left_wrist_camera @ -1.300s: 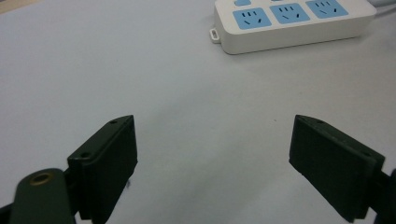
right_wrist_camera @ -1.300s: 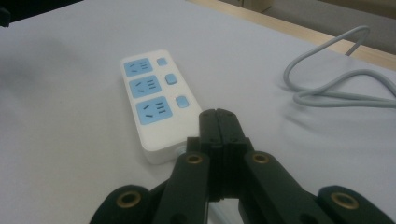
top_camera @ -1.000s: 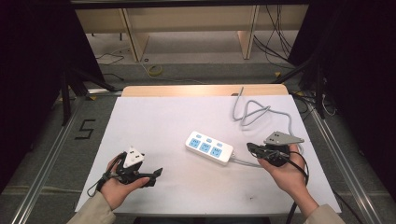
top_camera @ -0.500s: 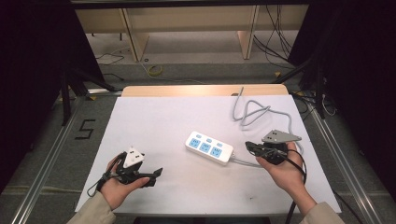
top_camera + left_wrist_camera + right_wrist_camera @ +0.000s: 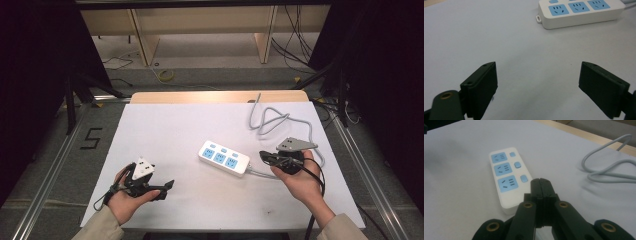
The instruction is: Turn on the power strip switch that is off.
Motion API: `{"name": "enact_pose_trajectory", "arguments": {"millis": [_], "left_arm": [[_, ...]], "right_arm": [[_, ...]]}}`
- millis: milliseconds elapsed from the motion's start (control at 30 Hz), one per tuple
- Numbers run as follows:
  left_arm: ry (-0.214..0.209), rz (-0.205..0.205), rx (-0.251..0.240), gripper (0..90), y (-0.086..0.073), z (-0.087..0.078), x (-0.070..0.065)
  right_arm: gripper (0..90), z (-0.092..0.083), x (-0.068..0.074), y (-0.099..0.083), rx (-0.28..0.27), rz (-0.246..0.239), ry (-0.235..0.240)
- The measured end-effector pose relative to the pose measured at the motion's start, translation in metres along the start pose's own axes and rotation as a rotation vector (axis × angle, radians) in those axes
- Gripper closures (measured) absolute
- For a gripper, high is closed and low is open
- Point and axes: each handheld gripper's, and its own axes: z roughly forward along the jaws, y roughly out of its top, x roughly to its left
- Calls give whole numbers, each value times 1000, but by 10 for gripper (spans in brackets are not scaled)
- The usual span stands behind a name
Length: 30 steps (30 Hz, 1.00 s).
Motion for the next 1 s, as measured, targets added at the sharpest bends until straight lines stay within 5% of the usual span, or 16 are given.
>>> {"name": "enact_pose_trajectory", "arguments": {"millis": [1000], "left_arm": [[-1, -1, 0, 152, 0, 0, 0]], "right_arm": [[900, 14, 0, 12, 22, 0, 19]]}}
